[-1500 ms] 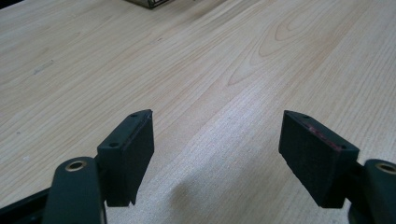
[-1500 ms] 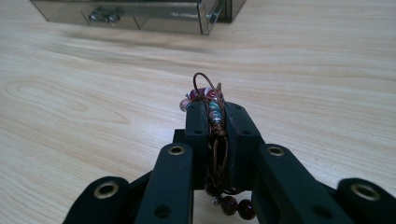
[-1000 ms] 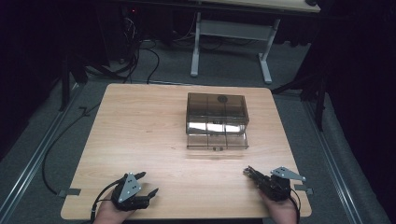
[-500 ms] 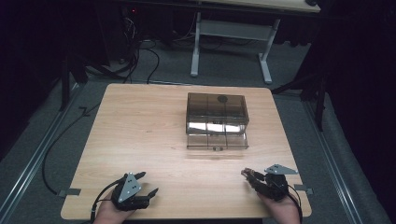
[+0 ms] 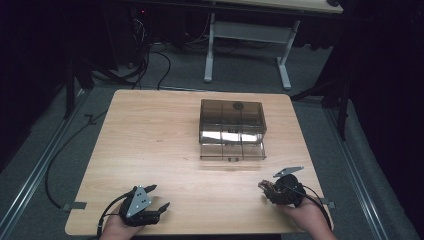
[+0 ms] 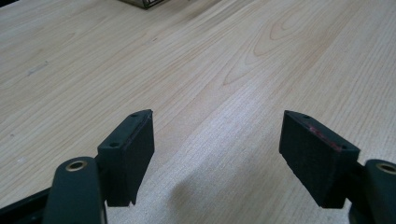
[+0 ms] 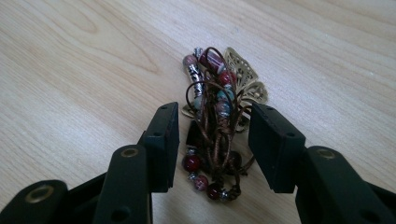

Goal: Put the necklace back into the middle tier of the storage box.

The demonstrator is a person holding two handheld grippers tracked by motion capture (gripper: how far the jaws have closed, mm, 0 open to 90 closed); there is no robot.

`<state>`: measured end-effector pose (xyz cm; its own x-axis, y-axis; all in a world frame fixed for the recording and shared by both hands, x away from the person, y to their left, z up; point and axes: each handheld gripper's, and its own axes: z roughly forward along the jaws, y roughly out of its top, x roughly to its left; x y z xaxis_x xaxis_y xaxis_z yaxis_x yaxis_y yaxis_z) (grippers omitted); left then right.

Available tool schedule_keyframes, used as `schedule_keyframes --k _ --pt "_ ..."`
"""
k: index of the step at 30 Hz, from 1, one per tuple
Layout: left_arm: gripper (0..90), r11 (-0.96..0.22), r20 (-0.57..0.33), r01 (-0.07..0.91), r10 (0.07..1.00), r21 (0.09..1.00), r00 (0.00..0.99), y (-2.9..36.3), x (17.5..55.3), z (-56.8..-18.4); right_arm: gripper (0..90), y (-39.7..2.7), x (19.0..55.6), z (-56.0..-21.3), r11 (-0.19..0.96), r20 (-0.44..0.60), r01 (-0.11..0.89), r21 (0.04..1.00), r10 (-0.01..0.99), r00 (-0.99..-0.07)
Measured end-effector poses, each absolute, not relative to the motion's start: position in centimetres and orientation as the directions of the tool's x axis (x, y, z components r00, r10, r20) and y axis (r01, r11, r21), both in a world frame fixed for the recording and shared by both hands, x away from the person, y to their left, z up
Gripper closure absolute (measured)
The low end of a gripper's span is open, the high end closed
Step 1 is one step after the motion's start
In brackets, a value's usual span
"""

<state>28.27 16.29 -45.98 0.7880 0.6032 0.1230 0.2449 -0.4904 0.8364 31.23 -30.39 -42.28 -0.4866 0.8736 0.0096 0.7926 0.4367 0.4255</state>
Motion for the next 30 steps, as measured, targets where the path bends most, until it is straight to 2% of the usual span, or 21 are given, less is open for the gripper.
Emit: schedule_keyframes --k 6,13,21,26,30 --pt "26.9 -0.49 0.123 0.243 0.601 0.837 0.79 16.3 28.3 -46.0 52.8 -30.2 32.2 -42.1 0.485 -0.019 0.808 0.334 0.861 -0.509" --pt "26.9 -0.491 0.122 0.243 0.599 0.837 0.791 16.3 28.3 -46.0 54.7 -29.9 33.0 -41.9 0.505 -0.011 0.816 0.28 0.852 -0.523" --pt "26.9 -0.491 0.122 0.242 0.598 0.837 0.792 16.3 28.3 -46.0 65.0 -29.2 33.7 -41.7 0.533 -0.018 0.814 0.232 0.839 -0.544" --pt "26.9 -0.491 0.122 0.242 0.598 0.837 0.792 16.3 28.3 -46.0 76.1 -29.1 33.9 -41.6 0.539 -0.016 0.81 0.23 0.835 -0.55" --pt "26.9 -0.492 0.123 0.241 0.598 0.837 0.792 16.3 28.3 -46.0 78.6 -29.0 33.8 -41.6 0.546 -0.017 0.804 0.236 0.829 -0.558"
